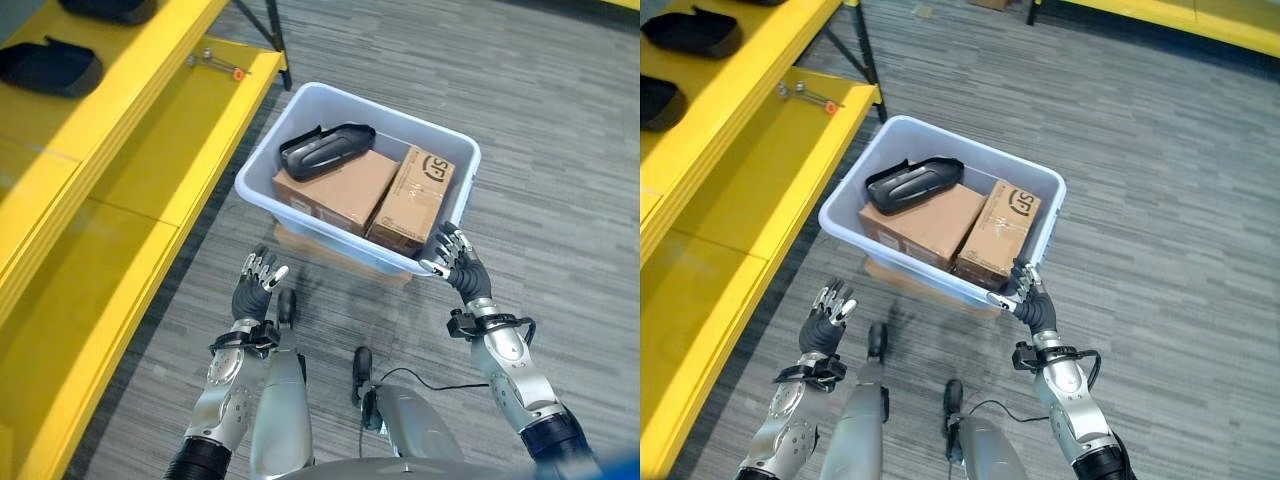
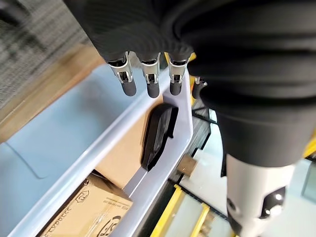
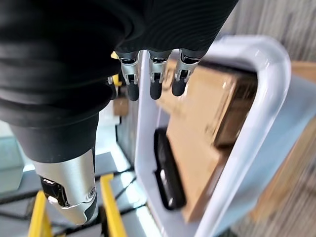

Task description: Move parts from the plastic box to the shelf.

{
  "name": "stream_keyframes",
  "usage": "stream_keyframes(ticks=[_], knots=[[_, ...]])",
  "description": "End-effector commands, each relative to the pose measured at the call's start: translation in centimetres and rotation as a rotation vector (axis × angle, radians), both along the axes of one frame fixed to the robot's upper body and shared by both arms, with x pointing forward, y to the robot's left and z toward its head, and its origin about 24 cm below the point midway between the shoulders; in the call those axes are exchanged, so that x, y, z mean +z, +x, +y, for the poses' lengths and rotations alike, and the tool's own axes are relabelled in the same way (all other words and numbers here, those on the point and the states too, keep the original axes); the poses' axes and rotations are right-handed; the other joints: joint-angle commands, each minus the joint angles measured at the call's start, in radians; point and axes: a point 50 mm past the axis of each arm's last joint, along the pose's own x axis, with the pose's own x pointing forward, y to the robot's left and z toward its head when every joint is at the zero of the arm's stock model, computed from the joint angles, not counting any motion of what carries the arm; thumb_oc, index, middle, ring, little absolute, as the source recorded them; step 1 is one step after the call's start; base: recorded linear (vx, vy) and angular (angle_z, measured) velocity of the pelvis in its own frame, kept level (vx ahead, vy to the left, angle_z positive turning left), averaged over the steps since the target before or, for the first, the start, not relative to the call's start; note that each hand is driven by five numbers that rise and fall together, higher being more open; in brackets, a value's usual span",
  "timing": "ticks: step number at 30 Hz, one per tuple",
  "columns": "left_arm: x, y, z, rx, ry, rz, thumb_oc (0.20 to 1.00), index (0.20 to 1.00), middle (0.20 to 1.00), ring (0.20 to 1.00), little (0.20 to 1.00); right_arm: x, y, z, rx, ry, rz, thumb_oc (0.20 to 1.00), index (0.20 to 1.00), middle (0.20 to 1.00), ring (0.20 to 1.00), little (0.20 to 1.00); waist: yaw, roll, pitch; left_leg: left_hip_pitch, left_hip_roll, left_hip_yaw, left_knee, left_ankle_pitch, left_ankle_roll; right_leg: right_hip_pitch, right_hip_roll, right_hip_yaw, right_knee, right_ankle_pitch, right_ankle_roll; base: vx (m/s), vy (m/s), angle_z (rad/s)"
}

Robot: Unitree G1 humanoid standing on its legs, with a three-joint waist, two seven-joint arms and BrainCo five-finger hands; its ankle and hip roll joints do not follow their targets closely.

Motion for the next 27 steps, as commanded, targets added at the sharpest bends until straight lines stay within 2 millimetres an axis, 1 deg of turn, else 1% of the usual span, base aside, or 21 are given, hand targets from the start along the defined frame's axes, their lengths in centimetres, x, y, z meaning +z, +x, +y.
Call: stream_keyframes(ticks=[1,2,3,4,5,7,8,9,11,12,13,14,16,17,18,19,21,24,27], knots=[[2.2,-0.2,0.5,0.042,-0.006,-0.127,1.000,1.000,1.000,1.000,1.000,2.3,-0.3,-0.5,-0.001,-0.025,-0.128,1.000,1.000,1.000,1.000,1.000,0.019,0.013,-0.032,0.140,0.065,0.032,0.026,0.172,-0.041,0.071,-0.154,0.074,-0.008,-0.059,0.089,0.19,0.371,-0.99],[2.1,-0.3,0.5,0.045,-0.006,-0.124,1.000,1.000,1.000,1.000,1.000,2.0,-0.5,-0.3,0.002,-0.018,-0.116,1.000,1.000,1.000,1.000,1.000,0.022,0.017,-0.040,0.165,0.064,0.026,0.009,0.171,-0.049,0.079,-0.161,0.089,-0.014,-0.051,0.097,0.24,0.492,-1.64],[2.3,-0.1,0.4,0.037,-0.004,-0.137,1.000,1.000,1.000,1.000,1.000,1.6,-0.9,-0.4,-0.008,-0.005,-0.098,1.000,1.000,1.000,1.000,1.000,0.014,0.019,-0.047,0.172,0.045,0.058,0.047,0.145,-0.046,0.100,-0.198,0.088,-0.035,-0.038,0.113,0.27,0.598,-1.44],[2.4,0.0,0.5,0.030,0.006,-0.137,1.000,1.000,1.000,1.000,1.000,1.2,-0.8,-0.3,-0.027,0.032,-0.077,1.000,1.000,1.000,1.000,1.000,0.008,0.009,-0.053,0.174,0.015,0.089,0.090,0.092,-0.023,0.115,-0.247,0.100,-0.064,-0.013,0.140,0.23,0.575,-1.19],[2.6,0.2,0.6,0.032,0.018,-0.142,1.000,1.000,1.000,1.000,1.000,1.0,-0.7,-0.1,-0.034,0.046,-0.067,1.000,1.000,1.000,1.000,1.000,0.006,0.006,-0.057,0.169,0.005,0.107,0.112,0.071,-0.014,0.113,-0.270,0.107,-0.072,0.005,0.154,0.12,0.458,-0.30],[3.0,0.3,1.0,0.047,0.029,-0.154,1.000,1.000,1.000,1.000,1.000,1.1,-0.6,0.5,-0.022,0.073,-0.068,1.000,1.000,1.000,1.000,1.000,0.007,-0.007,-0.062,0.160,-0.012,0.145,0.156,0.028,0.006,0.096,-0.311,0.114,-0.090,0.036,0.179,0.04,0.264,-0.27],[3.0,0.3,1.0,0.047,0.029,-0.154,1.000,1.000,1.000,1.000,1.000,1.1,-0.6,0.5,-0.022,0.074,-0.068,1.000,1.000,1.000,1.000,1.000,0.008,-0.008,-0.063,0.158,-0.013,0.147,0.159,0.026,0.007,0.095,-0.313,0.116,-0.091,0.036,0.180,0.04,0.203,-0.40],[3.1,0.5,1.2,0.052,0.038,-0.158,1.000,1.000,1.000,1.000,1.000,1.0,-0.5,0.7,-0.018,0.079,-0.064,1.000,1.000,1.000,1.000,1.000,0.009,-0.015,-0.066,0.153,-0.019,0.167,0.178,0.003,0.014,0.086,-0.332,0.120,-0.101,0.054,0.191,0.03,0.222,-0.32],[3.4,0.6,1.9,0.082,0.051,-0.163,1.000,1.000,1.000,1.000,1.000,1.1,-0.3,1.0,-0.008,0.082,-0.065,1.000,1.000,1.000,1.000,1.000,0.010,-0.040,-0.068,0.137,-0.039,0.207,0.216,-0.044,0.034,0.054,-0.366,0.109,-0.115,0.111,0.220,0.04,0.282,-0.06],[3.5,0.7,2.0,0.087,0.054,-0.164,1.000,1.000,1.000,1.000,1.000,1.2,-0.3,1.0,-0.009,0.083,-0.065,1.000,1.000,1.000,1.000,1.000,0.009,-0.045,-0.069,0.132,-0.040,0.213,0.222,-0.050,0.037,0.049,-0.369,0.100,-0.118,0.123,0.224,0.03,0.194,-0.41],[4.0,0.8,2.6,0.111,0.085,-0.177,1.000,1.000,1.000,1.000,1.000,1.3,0.0,1.3,0.005,0.076,-0.071,1.000,1.000,1.000,1.000,1.000,0.018,-0.063,-0.067,0.135,-0.034,0.239,0.218,-0.063,0.038,0.026,-0.373,0.032,-0.120,0.176,0.237,0.01,0.098,-0.53],[4.0,0.8,2.7,0.111,0.085,-0.177,1.000,1.000,1.000,1.000,1.000,1.3,0.0,1.3,0.006,0.077,-0.071,1.000,1.000,1.000,1.000,1.000,0.018,-0.064,-0.066,0.135,-0.034,0.240,0.218,-0.063,0.038,0.027,-0.373,0.032,-0.121,0.176,0.237,0.00,0.063,-0.51],[4.5,1.0,3.3,0.132,0.141,-0.190,1.000,1.000,1.000,1.000,1.000,1.6,0.2,1.9,0.036,0.070,-0.080,1.000,1.000,1.000,1.000,1.000,0.038,-0.076,-0.056,0.149,-0.013,0.264,0.205,-0.064,0.031,0.013,-0.373,-0.070,-0.111,0.197,0.235,-0.01,-0.037,-0.33],[4.7,1.1,3.5,0.132,0.166,-0.195,1.000,1.000,1.000,1.000,1.000,1.6,0.3,2.0,0.045,0.066,-0.080,1.000,1.000,1.000,1.000,1.000,0.035,-0.080,-0.051,0.151,-0.011,0.264,0.203,-0.061,0.028,0.017,-0.370,-0.072,-0.113,0.209,0.240,0.02,-0.053,-0.41],[4.9,1.2,3.5,0.130,0.195,-0.204,1.000,1.000,1.000,1.000,1.000,1.7,0.3,2.0,0.053,0.066,-0.082,1.000,1.000,1.000,1.000,1.000,0.031,-0.081,-0.049,0.154,-0.009,0.264,0.199,-0.058,0.026,0.020,-0.364,-0.059,-0.118,0.207,0.240,0.04,-0.013,-0.32],[5.2,1.4,3.4,0.128,0.208,-0.215,1.000,1.000,1.000,1.000,1.000,1.7,0.3,2.0,0.057,0.062,-0.085,1.000,1.000,1.000,1.000,1.000,0.028,-0.080,-0.047,0.157,-0.008,0.263,0.195,-0.055,0.024,0.023,-0.363,-0.057,-0.124,0.201,0.233,0.06,0.015,-0.13],[6.3,2.0,3.6,0.150,0.223,-0.259,1.000,1.000,1.000,1.000,1.000,2.0,0.3,1.7,0.067,0.054,-0.097,1.000,1.000,1.000,1.000,1.000,0.013,-0.082,-0.050,0.164,-0.003,0.260,0.177,-0.045,0.013,0.028,-0.360,-0.067,-0.147,0.182,0.222,0.06,0.008,0.02],[8.6,2.8,3.8,0.176,0.275,-0.351,1.000,1.000,1.000,1.000,1.000,2.2,0.2,1.6,0.077,0.044,-0.108,1.000,1.000,1.000,1.000,1.000,-0.005,-0.082,-0.059,0.166,0.010,0.260,0.142,-0.026,0.000,0.023,-0.349,-0.072,-0.172,0.169,0.219,0.04,-0.015,0.02],[11.0,3.7,4.1,0.203,0.392,-0.429,1.000,1.000,1.000,1.000,1.000,2.3,0.1,1.6,0.090,0.046,-0.114,1.000,1.000,1.000,1.000,1.000,-0.022,-0.083,-0.061,0.168,0.020,0.269,0.124,-0.016,-0.009,0.012,-0.340,-0.065,-0.184,0.163,0.218,0.01,-0.004,-0.02]])
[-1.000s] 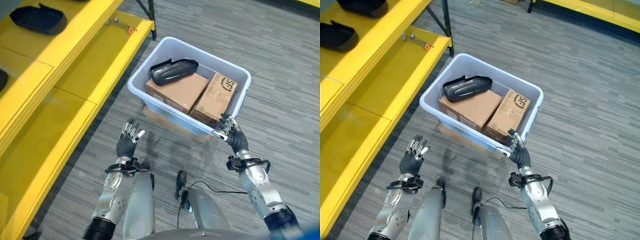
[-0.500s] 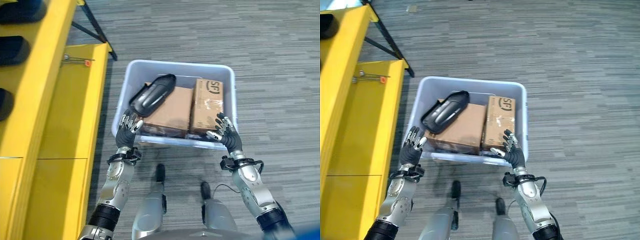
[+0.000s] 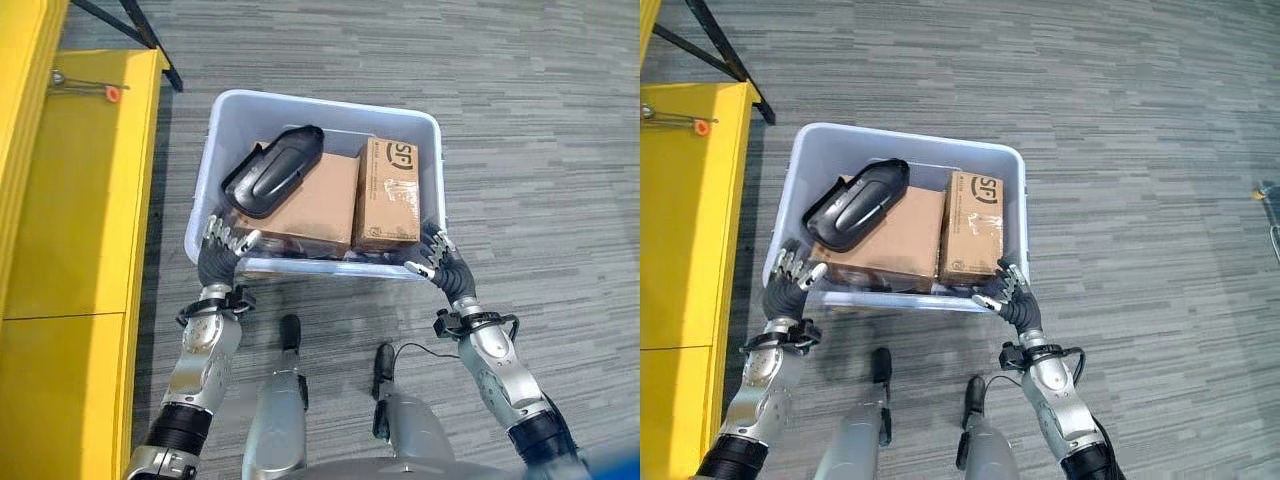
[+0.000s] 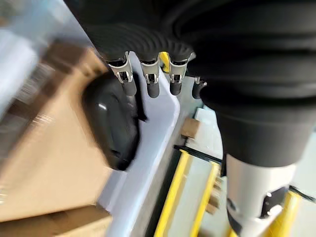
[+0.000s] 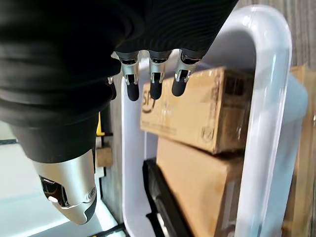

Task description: Move parts from the plastic box to the shelf.

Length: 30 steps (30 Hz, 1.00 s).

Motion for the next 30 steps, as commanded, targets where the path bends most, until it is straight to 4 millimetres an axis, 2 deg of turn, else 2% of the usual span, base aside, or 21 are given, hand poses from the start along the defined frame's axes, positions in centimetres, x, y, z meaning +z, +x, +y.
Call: stream_keyframes(ticks=[1,4,6,7,9,12,15,17,20,27,30], knots=[[4.3,0.4,1.1,0.085,0.183,-0.193,1.000,1.000,1.000,1.000,1.000,2.2,-0.1,-0.5,0.017,0.008,-0.121,1.000,1.000,1.000,1.000,1.000,0.000,0.022,-0.046,0.020,0.146,-0.015,0.040,-0.043,-0.076,-0.024,-0.079,0.039,0.019,0.064,0.068,0.02,-0.001,-0.12],[7.1,2.5,1.9,0.166,0.326,-0.254,1.000,1.000,1.000,1.000,1.000,2.1,-0.1,-0.4,0.043,0.004,-0.124,1.000,1.000,1.000,1.000,1.000,-0.031,0.024,-0.039,0.019,0.155,0.001,0.024,-0.034,-0.086,-0.049,-0.073,0.055,0.009,0.072,0.072,0.01,0.014,-0.18],[9.9,4.8,3.8,0.270,0.455,-0.264,1.000,1.000,1.000,1.000,1.000,2.2,-0.4,-0.2,0.071,0.004,-0.139,1.000,1.000,1.000,1.000,1.000,-0.064,0.018,-0.029,0.009,0.158,0.020,0.016,-0.029,-0.093,-0.078,-0.067,0.075,-0.005,0.090,0.078,0.01,0.029,-0.35],[11.1,5.3,4.2,0.296,0.490,-0.278,1.000,1.000,1.000,1.000,1.000,2.3,-0.5,-0.2,0.078,-0.003,-0.141,1.000,1.000,1.000,1.000,1.000,-0.073,0.018,-0.025,-0.001,0.160,0.025,0.019,-0.029,-0.095,-0.088,-0.069,0.078,-0.010,0.099,0.080,0.00,0.035,-0.41],[15.3,6.0,5.3,0.388,0.615,-0.351,1.000,1.000,1.000,1.000,1.000,2.1,-0.9,-0.1,0.091,0.008,-0.145,1.000,1.000,1.000,1.000,1.000,-0.094,0.015,-0.013,-0.030,0.159,0.039,0.030,-0.031,-0.098,-0.117,-0.068,0.094,-0.025,0.122,0.089,-0.01,0.050,-0.31],[19.2,6.8,7.2,0.531,0.759,-0.346,1.000,1.000,1.000,1.000,1.000,1.7,-1.5,-0.1,0.116,0.013,-0.134,1.000,1.000,1.000,1.000,1.000,-0.119,0.008,0.000,-0.084,0.154,0.043,0.067,-0.040,-0.099,-0.159,-0.072,0.107,-0.026,0.144,0.100,-0.01,0.059,-0.17],[19.7,7.2,9.4,0.616,0.845,-0.242,1.000,1.000,1.000,1.000,1.000,1.6,-1.8,-0.2,0.126,0.018,-0.130,1.000,1.000,1.000,1.000,1.000,-0.129,-0.006,0.021,-0.138,0.146,0.033,0.100,-0.049,-0.093,-0.181,-0.080,0.101,-0.026,0.163,0.105,0.00,0.051,0.01],[19.9,7.0,10.2,0.647,0.899,-0.213,1.000,1.000,1.000,1.000,1.000,1.8,-1.9,-0.3,0.133,0.020,-0.138,1.000,1.000,1.000,1.000,1.000,-0.125,-0.016,0.031,-0.174,0.140,0.018,0.113,-0.051,-0.089,-0.195,-0.084,0.089,-0.026,0.173,0.108,0.00,0.042,0.25],[18.9,6.8,11.1,0.669,0.972,-0.152,1.000,1.000,1.000,1.000,1.000,2.0,-1.9,-0.4,0.140,0.012,-0.149,1.000,1.000,1.000,1.000,1.000,-0.114,-0.028,0.046,-0.209,0.130,-0.003,0.123,-0.056,-0.082,-0.203,-0.091,0.073,-0.026,0.177,0.112,0.00,0.045,0.25],[16.0,6.6,10.7,0.639,0.978,-0.124,1.000,1.000,1.000,1.000,1.000,2.4,-1.8,-0.4,0.142,0.005,-0.164,1.000,1.000,1.000,1.000,1.000,-0.086,-0.053,0.064,-0.267,0.112,-0.042,0.146,-0.063,-0.074,-0.204,-0.098,0.032,-0.026,0.173,0.114,-0.01,0.026,0.19],[15.8,6.9,10.6,0.638,1.008,-0.098,1.000,1.000,1.000,1.000,1.000,2.4,-1.8,-0.5,0.146,0.002,-0.164,1.000,1.000,1.000,1.000,1.000,-0.088,-0.059,0.067,-0.272,0.110,-0.044,0.147,-0.063,-0.074,-0.205,-0.098,0.026,-0.026,0.172,0.114,-0.03,0.023,0.16]])
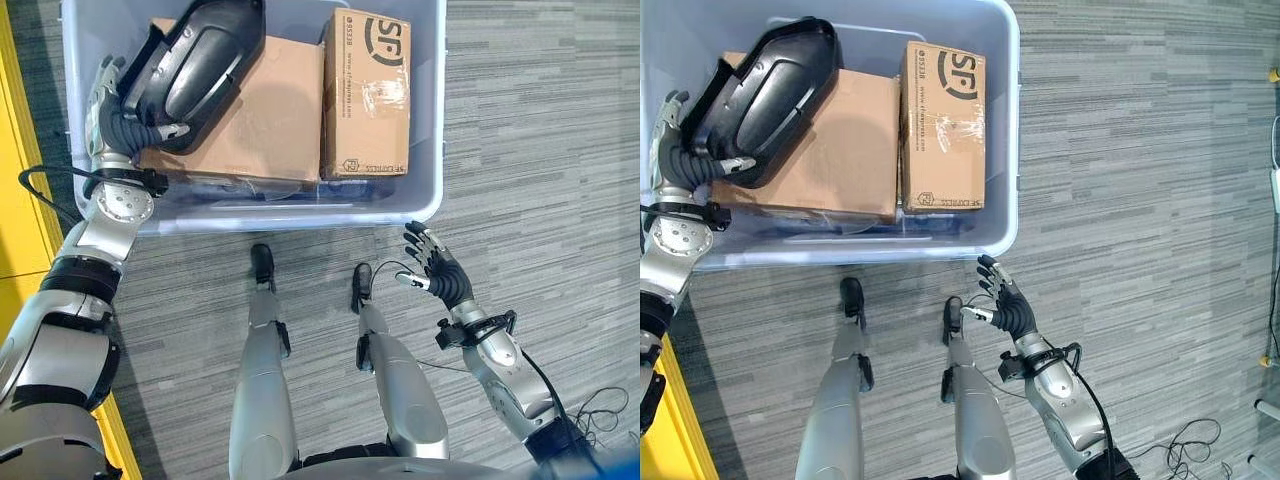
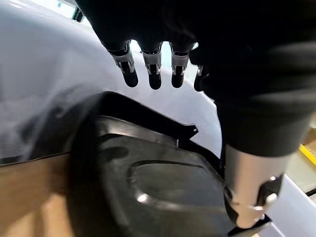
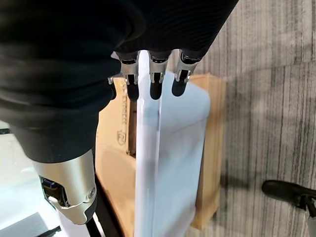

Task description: Move parts from the plastic box to the shelf.

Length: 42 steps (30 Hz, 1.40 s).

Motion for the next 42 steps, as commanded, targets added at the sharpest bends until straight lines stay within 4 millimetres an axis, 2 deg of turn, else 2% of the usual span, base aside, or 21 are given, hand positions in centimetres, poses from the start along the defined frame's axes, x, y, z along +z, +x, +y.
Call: stream_keyframes(ticks=[1,10,11,12,18,26,33,42], knots=[[2.5,0.2,0.6,0.048,0.038,-0.069,1.000,1.000,1.000,1.000,1.000,1.1,-0.2,-1.2,-0.032,0.034,-0.065,1.000,1.000,1.000,1.000,1.000,-0.004,-0.020,-0.083,-0.006,0.067,-0.006,0.129,-0.107,-0.052,0.023,-0.151,0.029,0.004,0.117,0.125,-0.03,0.028,0.13],[5.1,0.9,1.2,0.091,-0.001,-0.104,1.000,1.000,1.000,1.000,1.000,1.1,-0.6,-1.2,-0.016,0.046,-0.067,1.000,1.000,1.000,1.000,1.000,-0.032,-0.040,-0.084,-0.043,0.060,0.005,0.162,-0.125,-0.049,-0.006,-0.159,0.037,0.004,0.136,0.133,-0.01,0.054,-0.02],[5.5,0.7,1.6,0.099,-0.012,-0.119,1.000,1.000,1.000,1.000,1.000,1.1,-0.7,-1.3,-0.017,0.045,-0.067,1.000,1.000,1.000,1.000,1.000,-0.032,-0.038,-0.087,-0.037,0.066,0.001,0.168,-0.155,-0.057,0.002,-0.153,0.038,0.004,0.119,0.136,0.08,0.021,-0.09],[5.8,0.6,1.7,0.104,-0.009,-0.121,1.000,1.000,1.000,1.000,1.000,1.1,-0.7,-1.4,-0.017,0.045,-0.065,1.000,1.000,1.000,1.000,1.000,-0.033,-0.037,-0.088,-0.040,0.065,0.001,0.170,-0.156,-0.057,0.000,-0.153,0.037,0.004,0.117,0.136,0.09,0.021,-0.06],[6.4,0.6,1.9,0.115,0.006,-0.112,1.000,1.000,1.000,1.000,1.000,0.9,-0.9,-1.7,-0.017,0.038,-0.051,1.000,1.000,1.000,1.000,1.000,-0.039,-0.034,-0.092,-0.057,0.061,0.000,0.180,-0.159,-0.056,-0.008,-0.156,0.034,0.004,0.117,0.139,0.00,0.000,0.00],[6.4,0.6,3.0,0.166,0.002,-0.047,1.000,1.000,1.000,1.000,1.000,0.7,-1.0,-2.0,-0.008,0.044,-0.037,1.000,1.000,1.000,1.000,1.000,-0.051,-0.047,-0.096,-0.107,0.060,-0.009,0.216,-0.175,-0.049,-0.028,-0.154,0.031,0.004,0.127,0.143,0.00,0.000,0.00],[7.4,0.4,3.4,0.183,0.007,-0.049,1.000,1.000,1.000,1.000,1.000,0.7,-1.2,-2.2,-0.006,0.045,-0.034,1.000,1.000,1.000,1.000,1.000,-0.059,-0.050,-0.099,-0.136,0.056,-0.012,0.235,-0.185,-0.045,-0.041,-0.155,0.029,0.004,0.132,0.146,0.00,0.004,0.01],[8.9,-0.3,4.4,0.203,-0.014,-0.085,1.000,1.000,1.000,1.000,1.000,0.5,-1.2,-2.4,-0.011,0.067,-0.018,1.000,1.000,1.000,1.000,1.000,-0.066,-0.056,-0.111,-0.181,0.050,-0.010,0.275,-0.218,-0.031,-0.058,-0.161,0.027,0.004,0.170,0.151,0.04,0.052,0.00]])
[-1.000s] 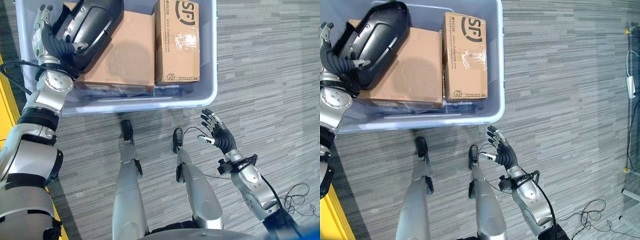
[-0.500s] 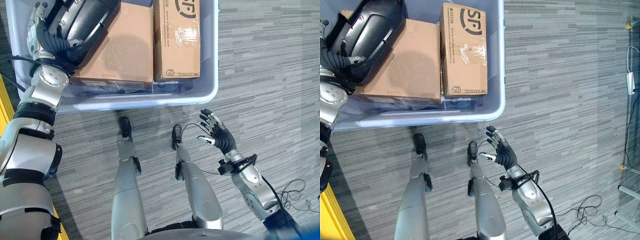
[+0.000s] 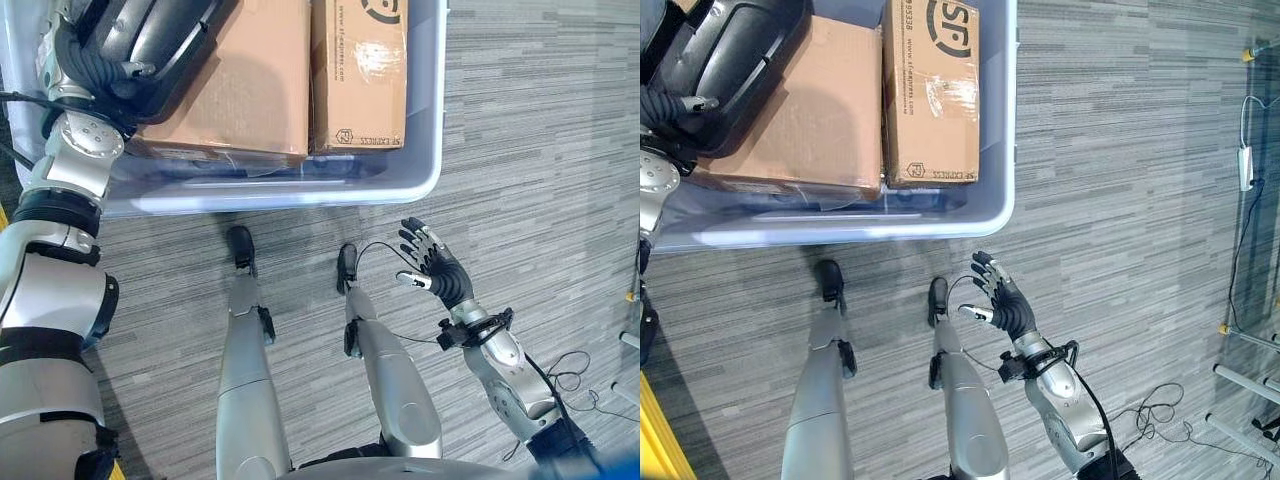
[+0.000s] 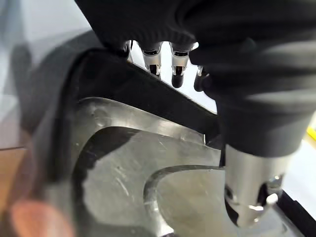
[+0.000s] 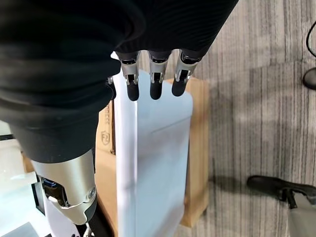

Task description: Move parts from the plastic box to the shelf.

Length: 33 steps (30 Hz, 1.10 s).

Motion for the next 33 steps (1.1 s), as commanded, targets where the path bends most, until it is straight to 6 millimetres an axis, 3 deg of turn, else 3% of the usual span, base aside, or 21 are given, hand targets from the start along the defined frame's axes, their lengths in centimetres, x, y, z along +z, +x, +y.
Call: stream_keyframes(ticks=[1,6,18,25,27,29,33], knots=[[1.5,-1.9,2.8,0.088,-0.010,-0.052,1.000,1.000,1.000,1.000,1.000,-0.3,-0.9,-2.7,-0.076,-0.002,0.005,1.000,1.000,1.000,1.000,1.000,0.000,-0.013,-0.081,0.038,0.046,-0.002,0.106,-0.174,-0.045,0.083,-0.159,0.023,0.003,0.123,0.145,0.06,0.088,-0.04],[2.4,-1.7,2.2,0.057,0.003,-0.052,1.000,1.000,1.000,1.000,1.000,-0.4,-1.0,-2.6,-0.064,0.001,0.016,1.000,1.000,1.000,1.000,1.000,-0.006,-0.005,-0.087,0.011,0.035,-0.003,0.132,-0.192,-0.035,0.079,-0.166,0.020,0.003,0.141,0.145,0.04,0.062,0.02],[1.7,1.6,-3.3,-0.174,0.116,0.152,1.000,1.000,1.000,1.000,1.000,-1.3,-1.8,-2.8,-0.012,-0.027,0.077,1.000,1.000,1.000,1.000,1.000,0.001,0.024,-0.085,0.018,0.030,-0.003,0.153,-0.201,-0.033,0.089,-0.171,0.014,0.003,0.115,0.145,0.00,0.000,0.00],[-4.0,1.8,-6.4,-0.342,0.086,0.185,1.000,1.000,1.000,1.000,1.000,-1.1,-1.4,-3.4,-0.050,-0.055,0.069,1.000,1.000,1.000,1.000,1.000,0.035,0.052,-0.067,0.060,0.018,-0.005,0.127,-0.185,-0.036,0.121,-0.181,-0.002,0.003,0.084,0.142,-0.03,-0.019,0.02],[-6.9,1.4,-7.1,-0.398,0.014,0.208,1.000,1.000,1.000,1.000,1.000,-1.0,-1.1,-3.5,-0.067,-0.069,0.064,1.000,1.000,1.000,1.000,1.000,0.046,0.059,-0.058,0.079,0.017,-0.004,0.120,-0.180,-0.038,0.132,-0.183,-0.005,0.003,0.078,0.137,-0.04,-0.019,0.07],[-7.6,1.2,-7.1,-0.407,0.004,0.216,1.000,1.000,1.000,1.000,1.000,-1.0,-1.1,-3.6,-0.074,-0.075,0.063,1.000,1.000,1.000,1.000,1.000,0.050,0.061,-0.057,0.086,0.017,-0.003,0.116,-0.179,-0.039,0.135,-0.183,-0.007,0.003,0.073,0.135,-0.01,-0.006,0.02],[-11.3,0.5,-7.7,-0.436,-0.084,0.261,1.000,1.000,1.000,1.000,1.000,-0.8,-1.0,-3.9,-0.088,-0.095,0.056,1.000,1.000,1.000,1.000,1.000,0.062,0.069,-0.050,0.110,0.014,-0.001,0.102,-0.172,-0.040,0.148,-0.183,-0.006,0.004,0.064,0.126,-0.02,-0.004,0.00]])
